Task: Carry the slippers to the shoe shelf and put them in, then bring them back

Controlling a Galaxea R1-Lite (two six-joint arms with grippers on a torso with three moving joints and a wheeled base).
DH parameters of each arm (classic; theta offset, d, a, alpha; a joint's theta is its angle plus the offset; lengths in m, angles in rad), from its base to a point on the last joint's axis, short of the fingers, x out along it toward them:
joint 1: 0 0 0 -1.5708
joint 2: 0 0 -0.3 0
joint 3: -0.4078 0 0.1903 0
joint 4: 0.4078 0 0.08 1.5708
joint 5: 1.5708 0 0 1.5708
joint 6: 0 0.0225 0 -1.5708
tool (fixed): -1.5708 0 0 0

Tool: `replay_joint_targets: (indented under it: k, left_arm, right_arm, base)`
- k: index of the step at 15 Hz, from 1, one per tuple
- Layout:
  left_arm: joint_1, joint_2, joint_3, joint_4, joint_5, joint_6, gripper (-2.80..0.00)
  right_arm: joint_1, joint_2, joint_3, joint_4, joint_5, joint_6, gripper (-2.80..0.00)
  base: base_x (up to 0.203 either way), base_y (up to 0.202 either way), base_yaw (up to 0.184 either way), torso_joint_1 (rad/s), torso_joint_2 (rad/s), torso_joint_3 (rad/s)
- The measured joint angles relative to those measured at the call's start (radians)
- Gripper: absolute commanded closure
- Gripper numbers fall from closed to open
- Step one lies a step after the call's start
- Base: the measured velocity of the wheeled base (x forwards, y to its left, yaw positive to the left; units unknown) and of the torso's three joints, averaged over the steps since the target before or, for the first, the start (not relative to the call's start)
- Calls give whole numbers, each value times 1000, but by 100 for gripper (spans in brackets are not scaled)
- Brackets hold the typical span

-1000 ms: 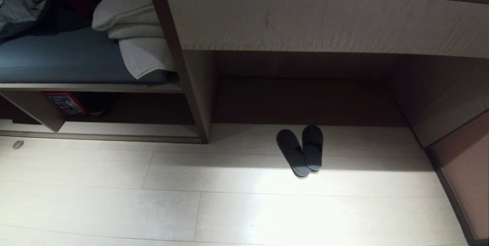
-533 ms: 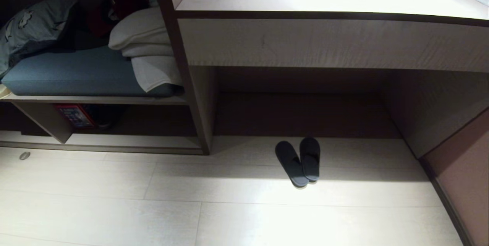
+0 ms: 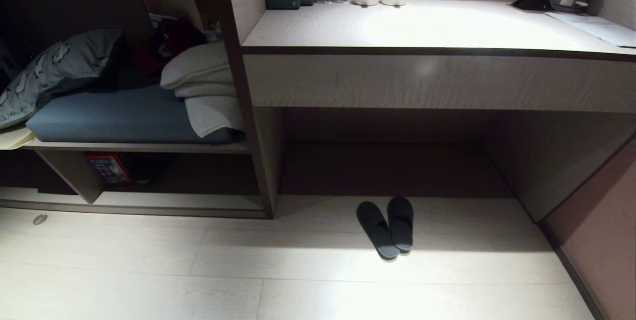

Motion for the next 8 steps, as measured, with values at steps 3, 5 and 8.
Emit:
replay_joint_targets:
  k: [3,5,8]
  left_arm:
    - [0,0,0,0,0,0,0]
    - [0,0,0,0,0,0,0]
    - [0,0,0,0,0,0,0]
  right_arm:
    - [0,0,0,0,0,0,0]
    - [0,0,0,0,0,0,0]
    - [0,0,0,0,0,0,0]
  base:
    - [0,0,0,2,3,201]
    - [0,0,0,2,5,207]
    - [0,0,0,2,3,203]
